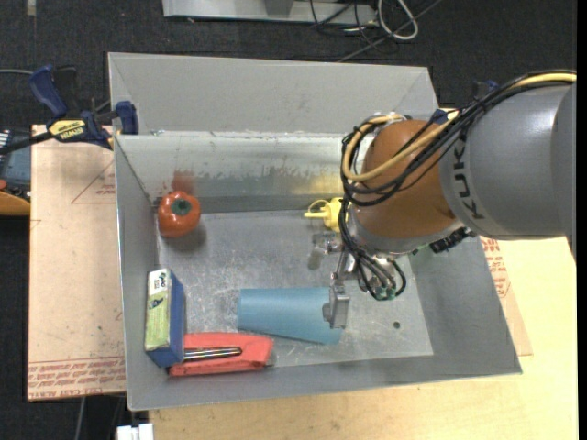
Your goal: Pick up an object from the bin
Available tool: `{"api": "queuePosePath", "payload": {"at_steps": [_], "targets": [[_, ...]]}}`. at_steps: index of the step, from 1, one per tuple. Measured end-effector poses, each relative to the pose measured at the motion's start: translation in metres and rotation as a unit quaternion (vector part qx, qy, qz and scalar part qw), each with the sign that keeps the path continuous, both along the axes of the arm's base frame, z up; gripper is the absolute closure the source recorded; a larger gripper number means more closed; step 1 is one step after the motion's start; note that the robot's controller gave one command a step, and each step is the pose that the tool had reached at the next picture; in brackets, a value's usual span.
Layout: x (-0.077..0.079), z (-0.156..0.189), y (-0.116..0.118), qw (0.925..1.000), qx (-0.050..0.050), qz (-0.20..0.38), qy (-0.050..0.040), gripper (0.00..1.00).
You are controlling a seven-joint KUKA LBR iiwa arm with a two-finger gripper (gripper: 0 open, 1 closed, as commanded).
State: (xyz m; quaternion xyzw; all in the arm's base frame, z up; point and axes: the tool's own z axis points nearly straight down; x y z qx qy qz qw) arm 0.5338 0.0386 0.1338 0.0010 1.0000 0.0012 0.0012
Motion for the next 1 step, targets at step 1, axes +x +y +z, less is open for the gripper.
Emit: {"api": "queuePosePath", "payload": {"at_steps": [1], "targets": [[0.0000,0.0000,0.0000,1.0000,0.000,0.000,0.0000,0.00]]}}
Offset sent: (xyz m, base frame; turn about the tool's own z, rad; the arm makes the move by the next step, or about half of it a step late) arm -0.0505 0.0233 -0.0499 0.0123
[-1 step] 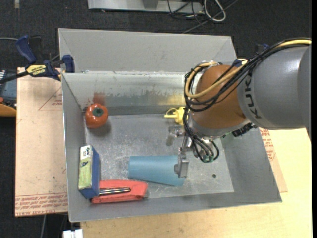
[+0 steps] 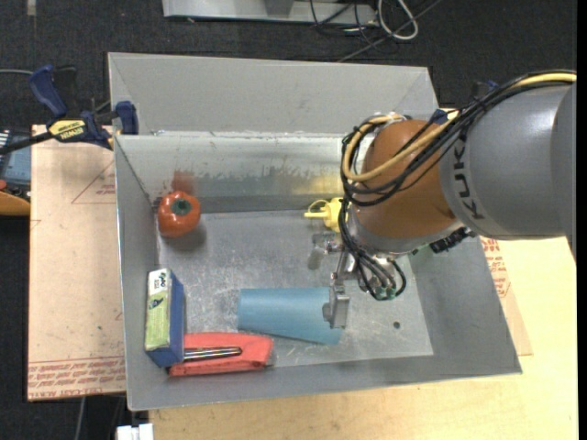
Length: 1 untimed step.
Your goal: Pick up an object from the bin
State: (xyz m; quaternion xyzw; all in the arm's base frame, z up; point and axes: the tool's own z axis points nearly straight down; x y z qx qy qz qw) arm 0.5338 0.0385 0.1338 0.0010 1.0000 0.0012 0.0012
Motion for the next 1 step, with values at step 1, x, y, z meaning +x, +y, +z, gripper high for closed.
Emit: {"api": "queuePosePath", "payload": {"at_steps": [1], "targets": [[-0.0483,-0.0490,0.0244,1.0000,0.001,-0.007,-0.0037,0.00]]}}
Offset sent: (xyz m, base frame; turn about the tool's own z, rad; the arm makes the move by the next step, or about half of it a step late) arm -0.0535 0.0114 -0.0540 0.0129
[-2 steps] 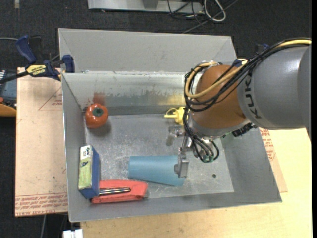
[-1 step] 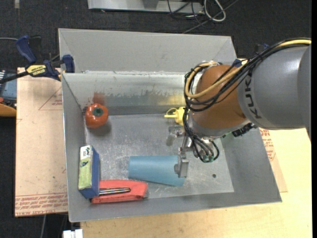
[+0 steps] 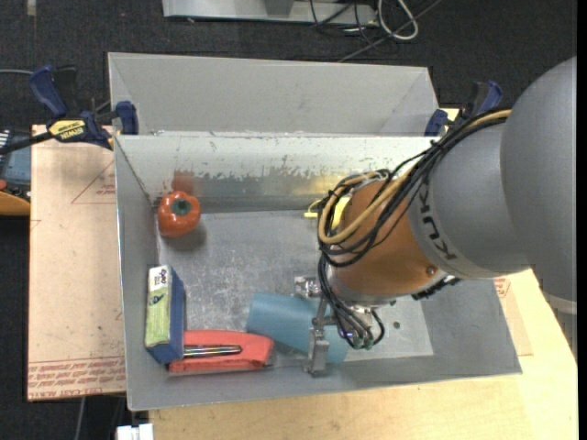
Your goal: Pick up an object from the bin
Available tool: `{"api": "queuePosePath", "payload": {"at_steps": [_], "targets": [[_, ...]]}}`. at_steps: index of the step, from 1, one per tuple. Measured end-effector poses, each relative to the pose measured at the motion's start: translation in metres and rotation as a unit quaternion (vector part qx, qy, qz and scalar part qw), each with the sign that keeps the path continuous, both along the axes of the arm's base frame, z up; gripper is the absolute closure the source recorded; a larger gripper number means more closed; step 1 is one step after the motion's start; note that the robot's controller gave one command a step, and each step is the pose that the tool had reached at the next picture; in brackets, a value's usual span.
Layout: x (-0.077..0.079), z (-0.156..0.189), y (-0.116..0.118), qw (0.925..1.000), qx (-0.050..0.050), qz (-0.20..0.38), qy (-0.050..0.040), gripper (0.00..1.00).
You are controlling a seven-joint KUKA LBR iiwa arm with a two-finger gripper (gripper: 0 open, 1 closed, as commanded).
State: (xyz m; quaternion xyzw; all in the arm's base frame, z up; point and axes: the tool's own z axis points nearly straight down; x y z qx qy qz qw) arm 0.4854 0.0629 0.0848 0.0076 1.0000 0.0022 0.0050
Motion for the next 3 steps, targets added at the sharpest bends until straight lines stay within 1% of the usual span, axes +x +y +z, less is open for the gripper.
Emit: {"api": "queuePosePath", "payload": {"at_steps": [1,3], "targets": [[-0.0027,-0.0044,-0.0136,1.0000,-0.001,-0.003,-0.0065,1.00],[-0.0026,-0.0043,-0.0137,1.0000,-0.001,-0.003,-0.0068,1.00]]}}
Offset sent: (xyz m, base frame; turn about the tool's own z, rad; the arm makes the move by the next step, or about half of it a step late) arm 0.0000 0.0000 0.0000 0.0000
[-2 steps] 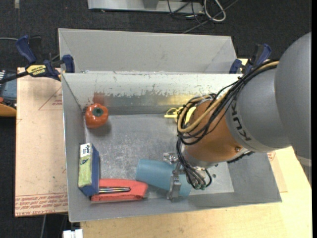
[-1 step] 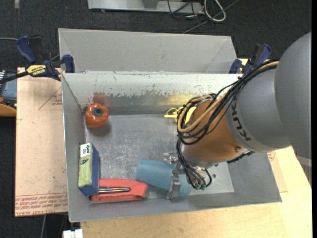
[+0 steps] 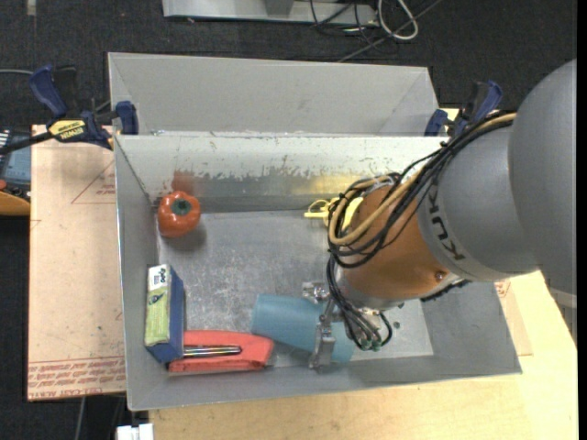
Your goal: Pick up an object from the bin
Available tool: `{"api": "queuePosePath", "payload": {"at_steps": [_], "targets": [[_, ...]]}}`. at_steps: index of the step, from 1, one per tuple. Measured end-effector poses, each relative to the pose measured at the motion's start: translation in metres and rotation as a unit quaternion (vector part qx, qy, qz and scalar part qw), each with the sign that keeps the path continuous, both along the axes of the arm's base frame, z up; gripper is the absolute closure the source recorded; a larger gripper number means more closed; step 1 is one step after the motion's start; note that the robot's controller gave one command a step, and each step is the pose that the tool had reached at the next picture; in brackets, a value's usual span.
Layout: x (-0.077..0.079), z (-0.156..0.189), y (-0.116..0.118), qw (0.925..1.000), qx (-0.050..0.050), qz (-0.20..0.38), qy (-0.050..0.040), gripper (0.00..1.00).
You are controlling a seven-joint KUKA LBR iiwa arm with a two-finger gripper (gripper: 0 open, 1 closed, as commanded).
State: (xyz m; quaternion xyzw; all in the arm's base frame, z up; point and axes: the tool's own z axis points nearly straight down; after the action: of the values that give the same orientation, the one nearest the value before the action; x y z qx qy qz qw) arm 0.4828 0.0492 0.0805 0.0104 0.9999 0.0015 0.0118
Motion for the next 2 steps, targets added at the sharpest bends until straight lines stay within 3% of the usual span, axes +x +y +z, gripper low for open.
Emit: {"api": "queuePosePath", "payload": {"at_steps": [1,2], "targets": [[0.0255,-0.0040,-0.0099,0.9743,-0.007,0.225,-0.0150,1.00],[0.0255,-0.0041,-0.0099,0.9743,-0.007,0.225,-0.0150,1.00]]}}
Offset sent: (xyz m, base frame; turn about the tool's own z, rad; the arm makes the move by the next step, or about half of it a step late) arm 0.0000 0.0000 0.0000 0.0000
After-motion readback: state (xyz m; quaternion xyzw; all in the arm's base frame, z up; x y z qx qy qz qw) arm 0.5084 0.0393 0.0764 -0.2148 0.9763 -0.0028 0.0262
